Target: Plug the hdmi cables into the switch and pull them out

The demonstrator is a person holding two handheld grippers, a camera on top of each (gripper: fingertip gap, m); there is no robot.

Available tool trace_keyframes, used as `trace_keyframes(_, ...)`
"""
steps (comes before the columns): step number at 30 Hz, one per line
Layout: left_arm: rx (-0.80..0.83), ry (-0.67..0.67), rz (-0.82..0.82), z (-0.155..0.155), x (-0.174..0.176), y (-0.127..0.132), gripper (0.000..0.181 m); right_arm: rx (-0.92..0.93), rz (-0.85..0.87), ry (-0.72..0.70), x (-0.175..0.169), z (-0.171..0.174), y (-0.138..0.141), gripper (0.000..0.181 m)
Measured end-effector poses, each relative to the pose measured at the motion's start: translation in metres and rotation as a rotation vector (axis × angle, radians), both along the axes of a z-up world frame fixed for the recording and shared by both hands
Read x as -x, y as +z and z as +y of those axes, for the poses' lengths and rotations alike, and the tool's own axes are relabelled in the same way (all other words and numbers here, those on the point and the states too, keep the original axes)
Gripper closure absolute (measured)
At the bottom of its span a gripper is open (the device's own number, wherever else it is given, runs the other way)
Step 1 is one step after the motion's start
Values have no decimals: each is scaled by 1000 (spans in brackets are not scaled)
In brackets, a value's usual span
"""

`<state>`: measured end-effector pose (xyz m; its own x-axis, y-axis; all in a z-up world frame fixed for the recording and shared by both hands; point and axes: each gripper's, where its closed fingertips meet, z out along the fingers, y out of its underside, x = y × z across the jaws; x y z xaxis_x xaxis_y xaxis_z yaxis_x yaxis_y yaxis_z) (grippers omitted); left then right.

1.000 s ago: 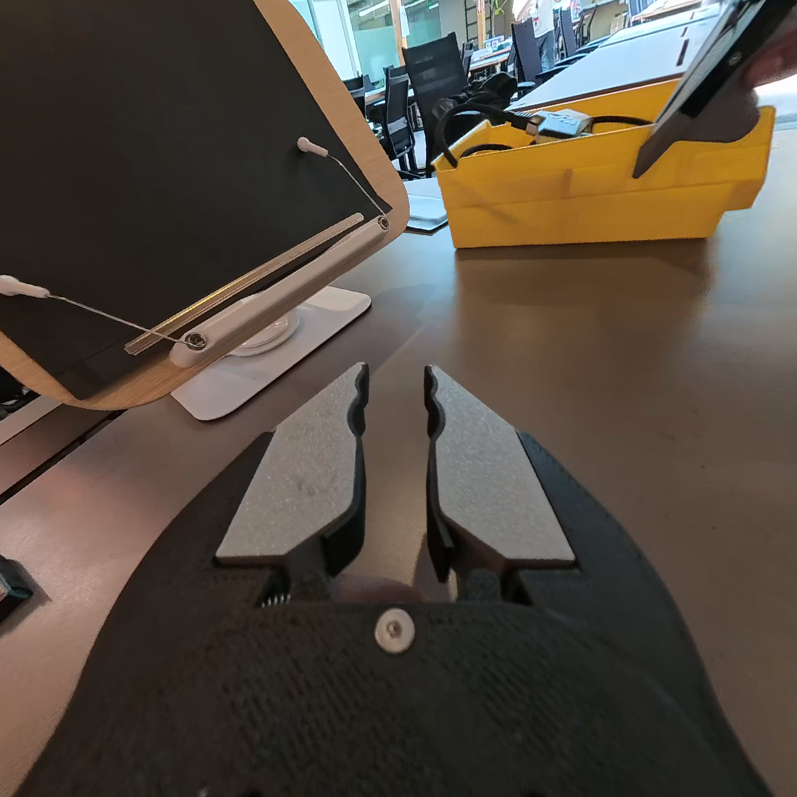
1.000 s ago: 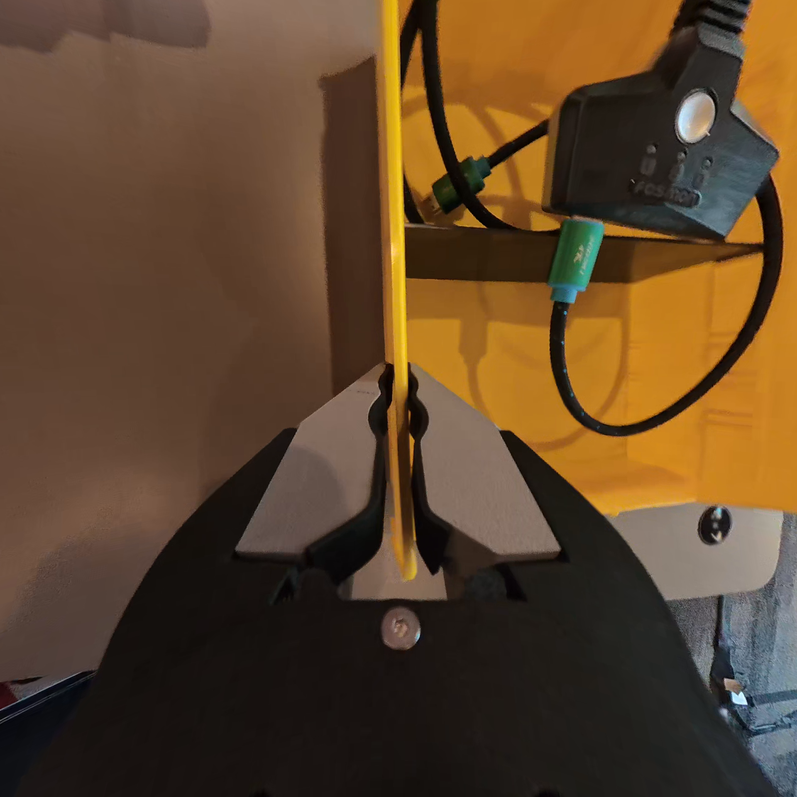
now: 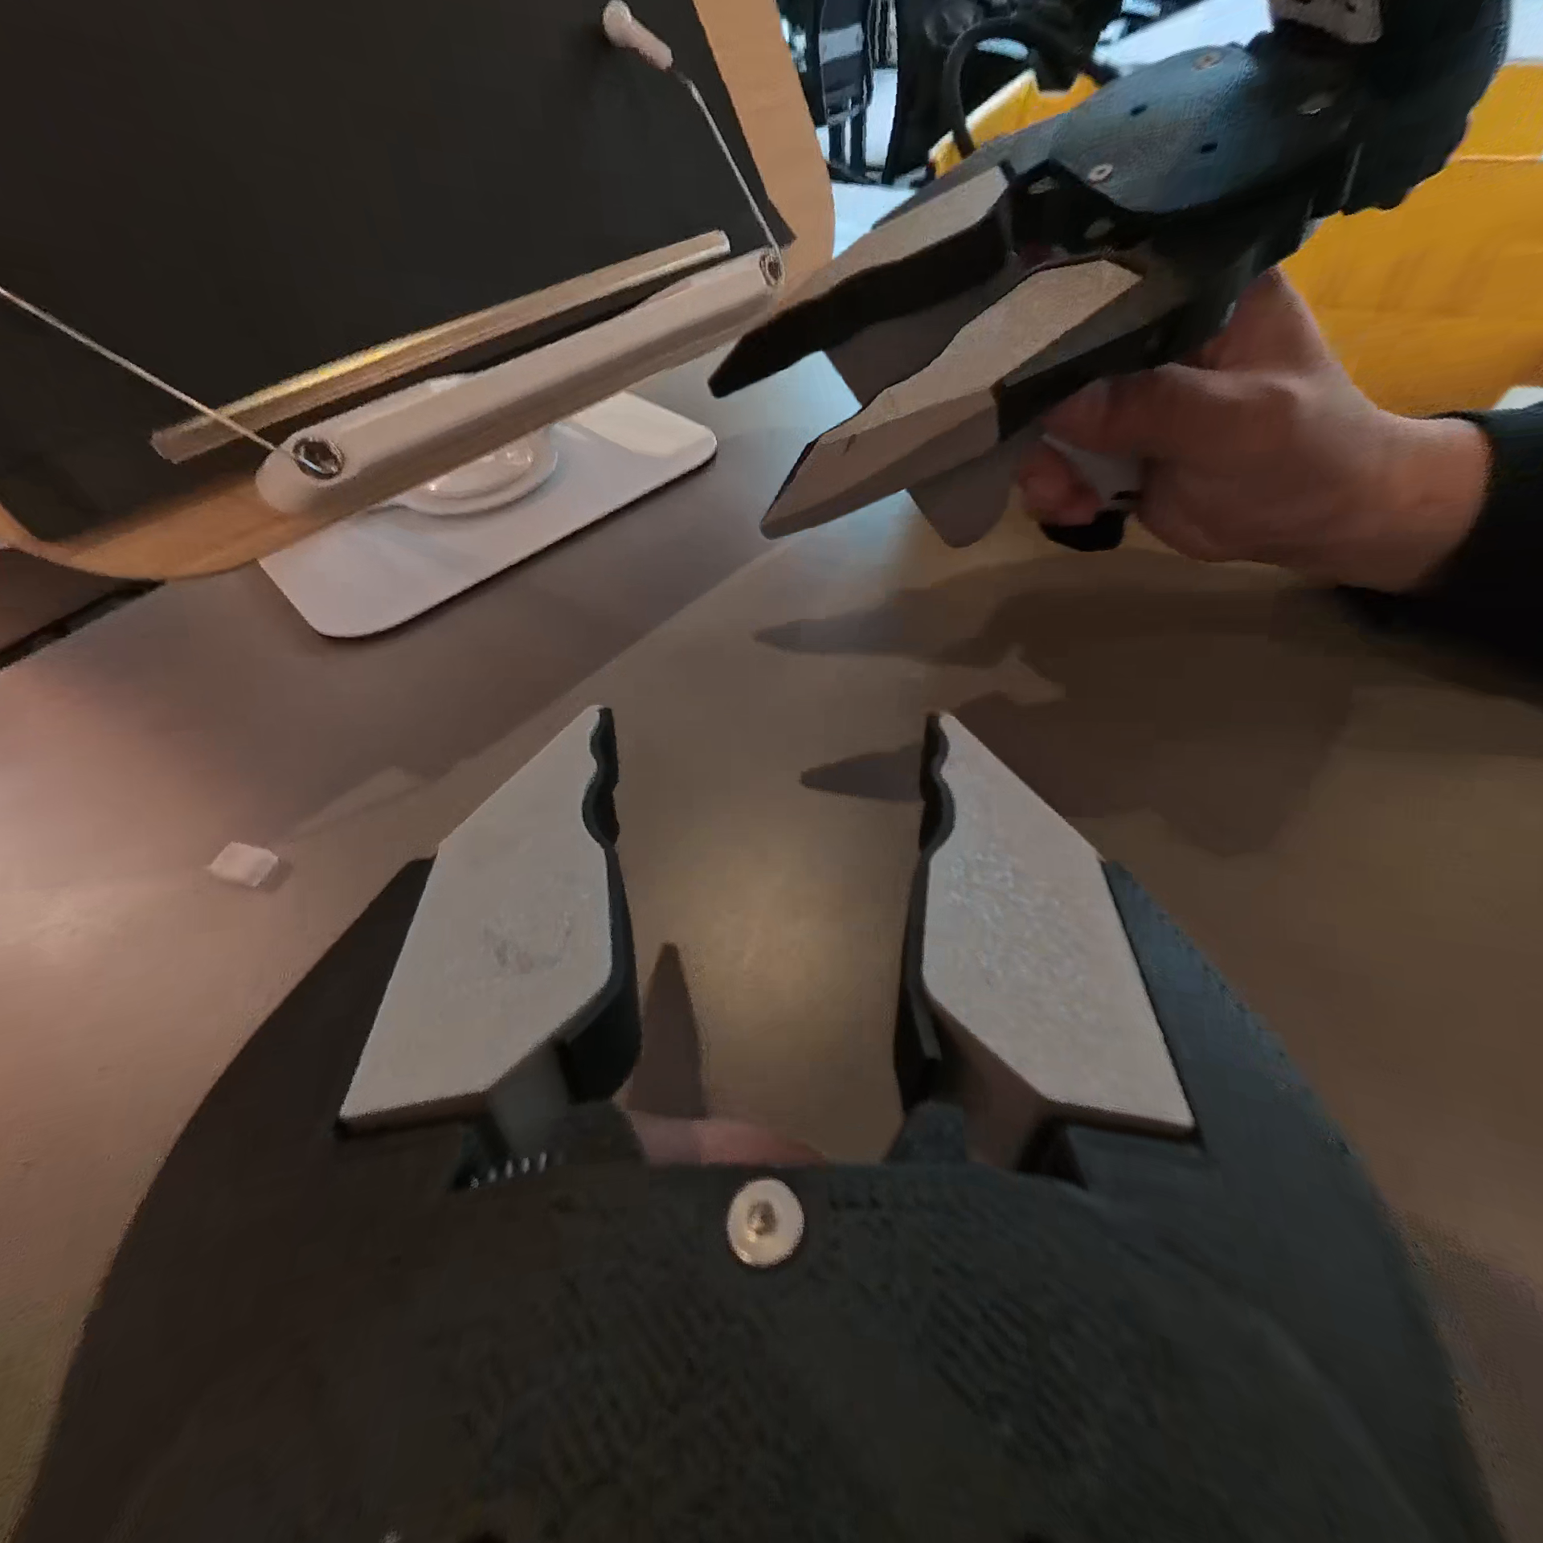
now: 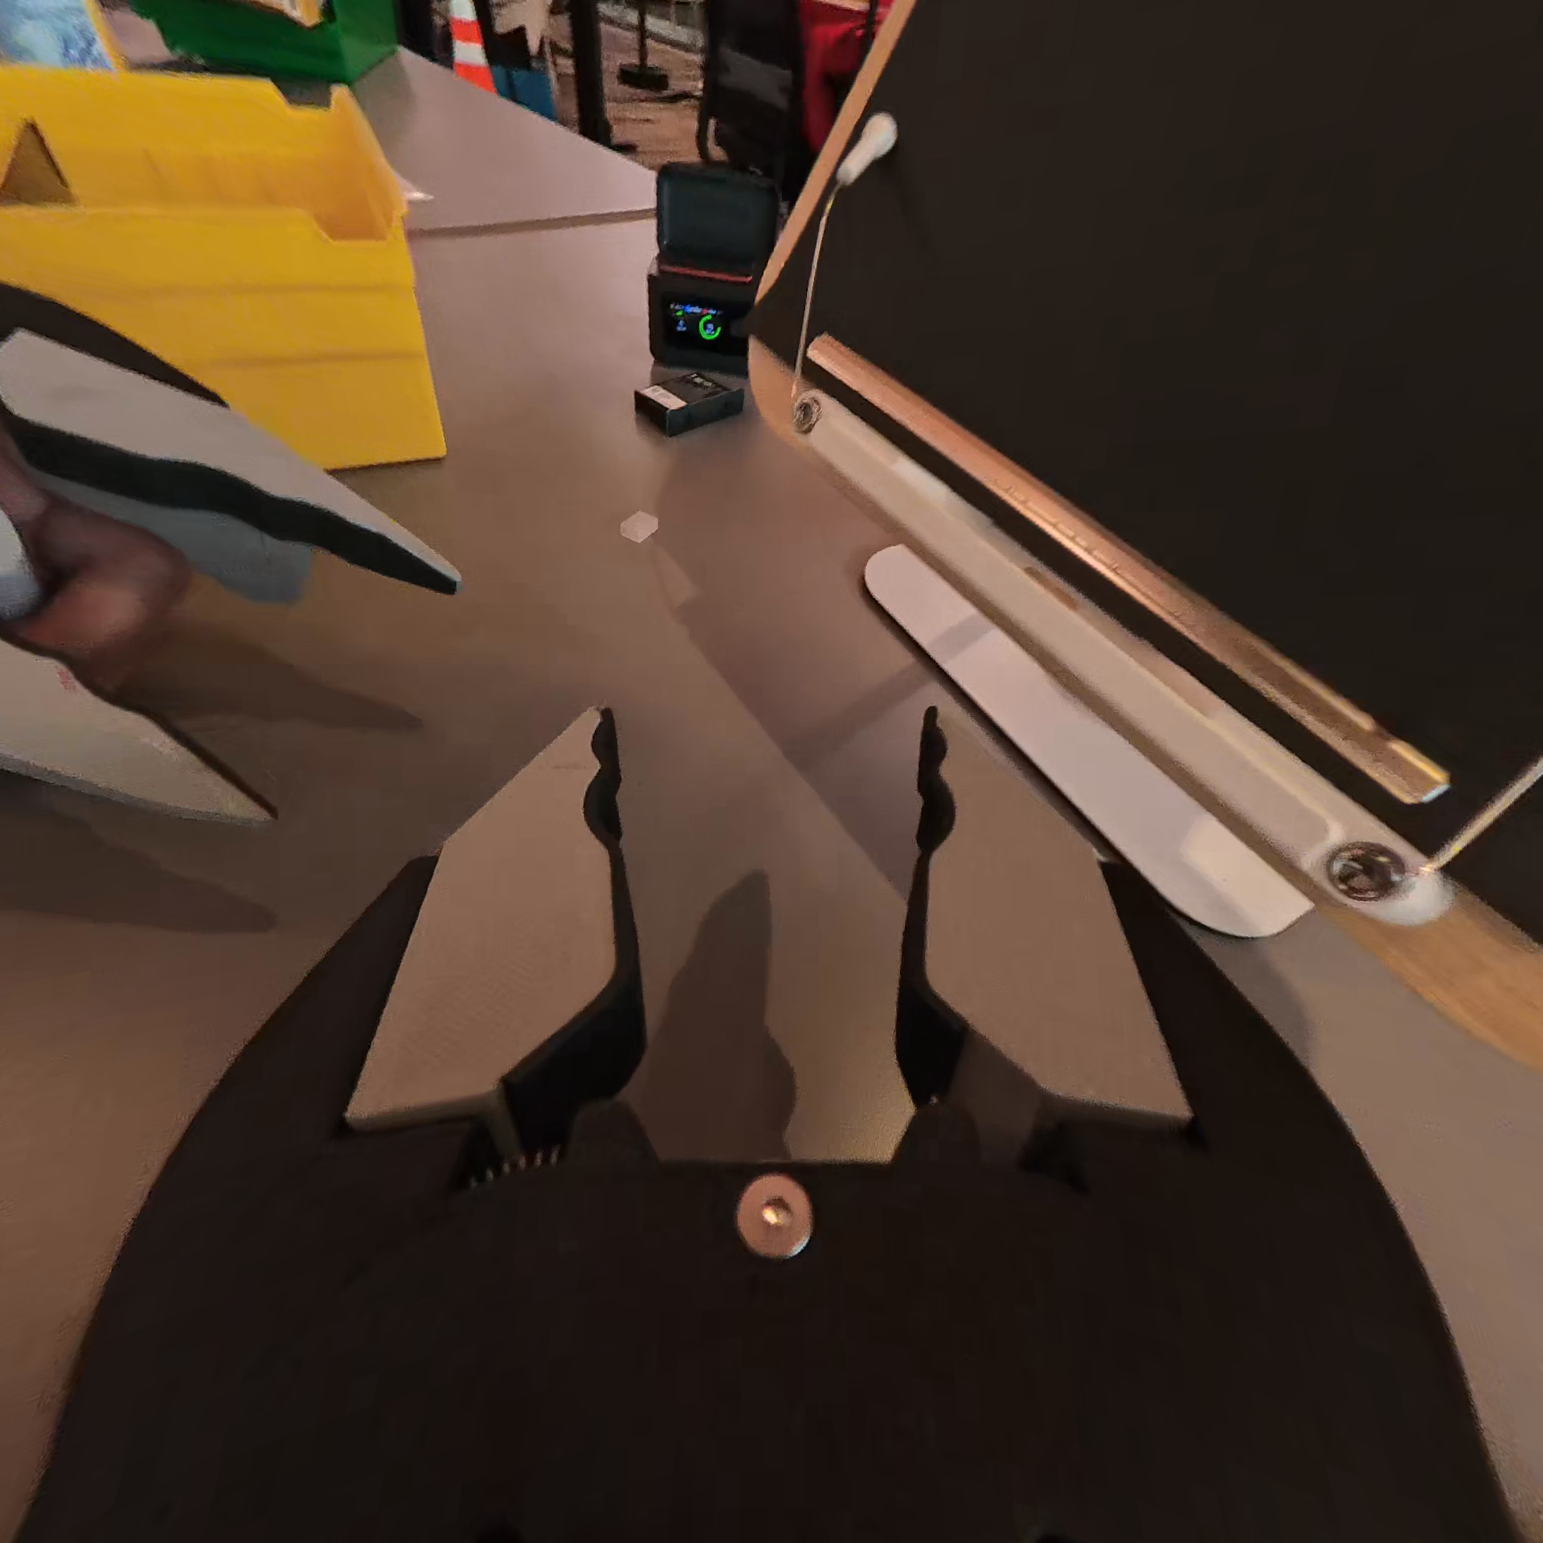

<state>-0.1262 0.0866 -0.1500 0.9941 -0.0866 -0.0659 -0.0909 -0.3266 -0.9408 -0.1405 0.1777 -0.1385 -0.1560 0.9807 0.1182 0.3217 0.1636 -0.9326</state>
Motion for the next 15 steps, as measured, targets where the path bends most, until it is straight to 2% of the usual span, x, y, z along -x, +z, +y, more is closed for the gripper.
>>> trace_keyframes(2,63,-27,-26,0,-4,-9,113,6,-21,40,-3,-5,-9,114)
trace_keyframes(6,169,-82,-91,-1,-14,-23,111,41,24,127,-8,-20,-1,113)
trace_keyframes(8,178,-96,-93,-2,-17,-24,116,49,16,156,-8,-27,-2,112)
trace_keyframes(13,168,-77,-29,-2,-18,-24,119,9,-9,176,-9,-38,-9,111)
trace_keyframes(15,168,-19,-19,-2,-12,-23,119,17,-7,172,-10,-38,-9,110)
